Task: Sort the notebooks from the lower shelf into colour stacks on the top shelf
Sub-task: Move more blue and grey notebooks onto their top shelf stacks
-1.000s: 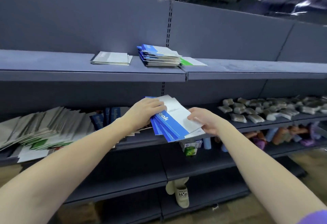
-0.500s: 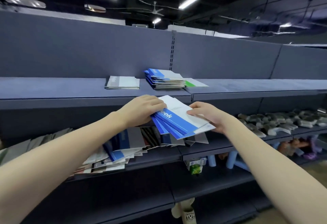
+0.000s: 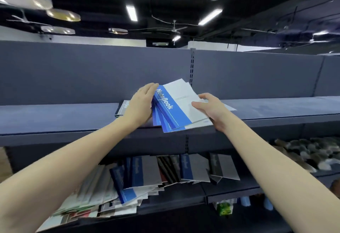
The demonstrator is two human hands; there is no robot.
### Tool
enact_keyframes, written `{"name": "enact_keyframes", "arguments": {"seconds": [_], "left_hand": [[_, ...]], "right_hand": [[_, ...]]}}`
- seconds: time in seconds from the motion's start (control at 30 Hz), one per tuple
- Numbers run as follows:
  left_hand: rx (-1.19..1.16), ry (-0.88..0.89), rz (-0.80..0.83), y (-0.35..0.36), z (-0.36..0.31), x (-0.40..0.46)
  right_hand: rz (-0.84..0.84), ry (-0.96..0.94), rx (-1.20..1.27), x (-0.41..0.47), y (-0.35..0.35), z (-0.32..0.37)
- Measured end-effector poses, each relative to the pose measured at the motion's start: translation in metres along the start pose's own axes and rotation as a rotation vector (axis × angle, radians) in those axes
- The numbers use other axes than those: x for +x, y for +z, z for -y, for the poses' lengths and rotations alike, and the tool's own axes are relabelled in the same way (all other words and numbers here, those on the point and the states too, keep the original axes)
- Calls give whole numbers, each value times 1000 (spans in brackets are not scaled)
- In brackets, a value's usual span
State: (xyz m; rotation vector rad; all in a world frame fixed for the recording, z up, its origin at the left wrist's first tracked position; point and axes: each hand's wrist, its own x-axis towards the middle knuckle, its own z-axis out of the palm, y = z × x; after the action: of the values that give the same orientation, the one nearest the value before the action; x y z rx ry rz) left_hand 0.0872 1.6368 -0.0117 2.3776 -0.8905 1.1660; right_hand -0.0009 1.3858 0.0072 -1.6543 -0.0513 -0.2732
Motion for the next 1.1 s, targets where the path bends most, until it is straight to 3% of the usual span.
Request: {"name": "enact_keyframes", "arguments": {"seconds": [0.23, 0.5, 0.7, 0.9, 1.1], "left_hand": [[297, 442, 112, 1, 27, 37], [227, 391, 110, 21, 56, 40], [224, 303, 137, 11, 100, 35], [191, 324, 107, 7, 136, 35], [99, 394, 81, 26, 135, 43]], "right_hand": [[66, 50, -27, 71, 1, 13], [177, 36, -322, 135, 12, 32], [149, -2, -333, 157, 39, 29], [66, 40, -382, 176, 51, 19], [-212, 103, -510, 183, 31, 17]]}}
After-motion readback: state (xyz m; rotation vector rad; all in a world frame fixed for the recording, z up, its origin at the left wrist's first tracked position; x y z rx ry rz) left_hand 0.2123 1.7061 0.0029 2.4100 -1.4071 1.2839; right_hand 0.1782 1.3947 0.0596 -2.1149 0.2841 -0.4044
